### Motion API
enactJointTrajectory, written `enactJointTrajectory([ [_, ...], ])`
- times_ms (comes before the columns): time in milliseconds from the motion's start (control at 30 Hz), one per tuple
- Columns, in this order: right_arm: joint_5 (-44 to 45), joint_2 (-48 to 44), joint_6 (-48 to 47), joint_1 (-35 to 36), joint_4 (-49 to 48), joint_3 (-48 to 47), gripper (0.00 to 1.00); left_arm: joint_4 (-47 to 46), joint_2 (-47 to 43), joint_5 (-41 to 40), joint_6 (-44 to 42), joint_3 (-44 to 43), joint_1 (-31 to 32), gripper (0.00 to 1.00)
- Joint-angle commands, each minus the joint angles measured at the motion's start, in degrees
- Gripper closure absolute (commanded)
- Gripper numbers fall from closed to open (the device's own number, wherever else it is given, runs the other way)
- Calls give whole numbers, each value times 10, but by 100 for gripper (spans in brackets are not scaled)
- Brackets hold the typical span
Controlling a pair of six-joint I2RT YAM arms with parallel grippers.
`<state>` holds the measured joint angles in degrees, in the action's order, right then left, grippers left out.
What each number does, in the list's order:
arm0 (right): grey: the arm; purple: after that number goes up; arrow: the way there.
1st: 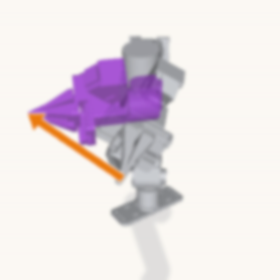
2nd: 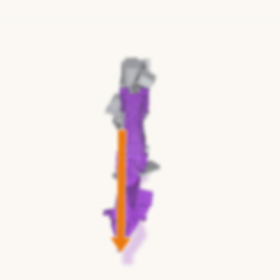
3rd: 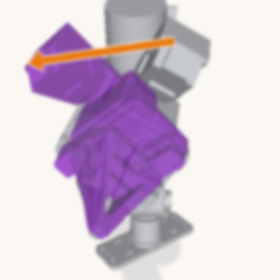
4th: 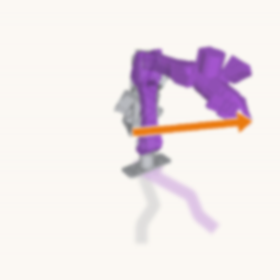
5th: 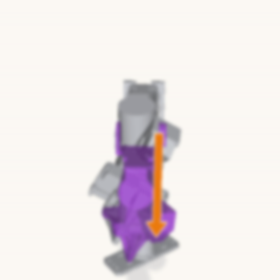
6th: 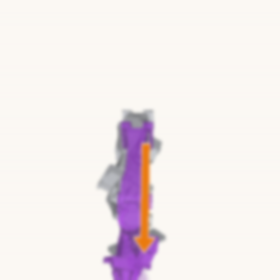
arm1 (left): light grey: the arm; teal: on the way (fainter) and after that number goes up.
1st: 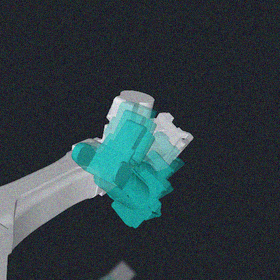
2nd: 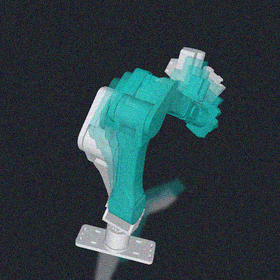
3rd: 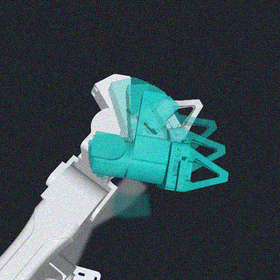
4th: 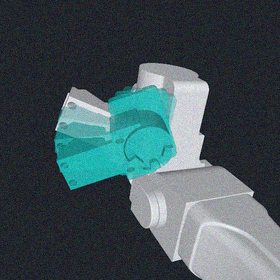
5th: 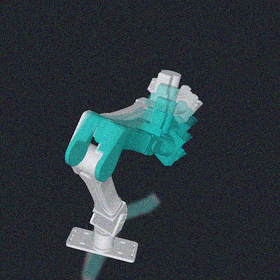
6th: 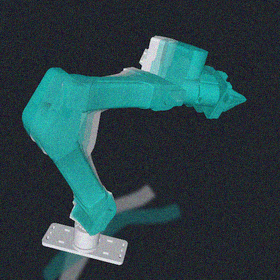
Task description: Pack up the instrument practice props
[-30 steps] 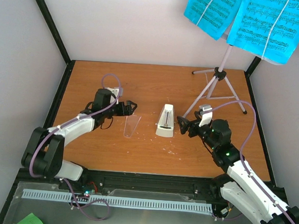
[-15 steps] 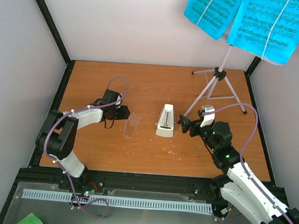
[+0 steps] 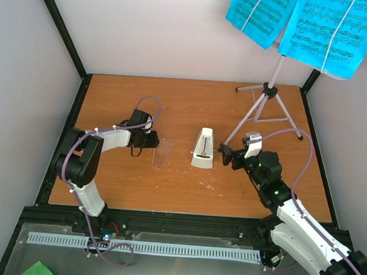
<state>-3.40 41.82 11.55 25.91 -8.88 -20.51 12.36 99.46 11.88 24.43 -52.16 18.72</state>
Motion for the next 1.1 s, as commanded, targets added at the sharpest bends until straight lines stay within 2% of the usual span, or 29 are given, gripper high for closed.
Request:
enactJointTrajectory([
  [0, 12, 3, -7, 1, -33, 16, 0, 22, 13, -26, -14, -26, 5, 71],
  [300, 31, -17, -8, 1, -43, 39, 0, 42, 33, -66, -21, -54, 37, 74],
  [733, 44, -50, -5, 1, -42, 54, 0, 57, 45, -77, -10, -66, 47, 100],
  [867, 40, -51, -10, 1, -37, 55, 0, 62, 9, -28, 15, -30, 47, 100],
  [967, 25, -64, -15, 1, -45, 65, 0, 73, -41, 56, 43, 12, 42, 100],
  [1067, -29, -76, -27, 1, -78, 80, 0, 96, -99, 153, 76, 46, 37, 100],
])
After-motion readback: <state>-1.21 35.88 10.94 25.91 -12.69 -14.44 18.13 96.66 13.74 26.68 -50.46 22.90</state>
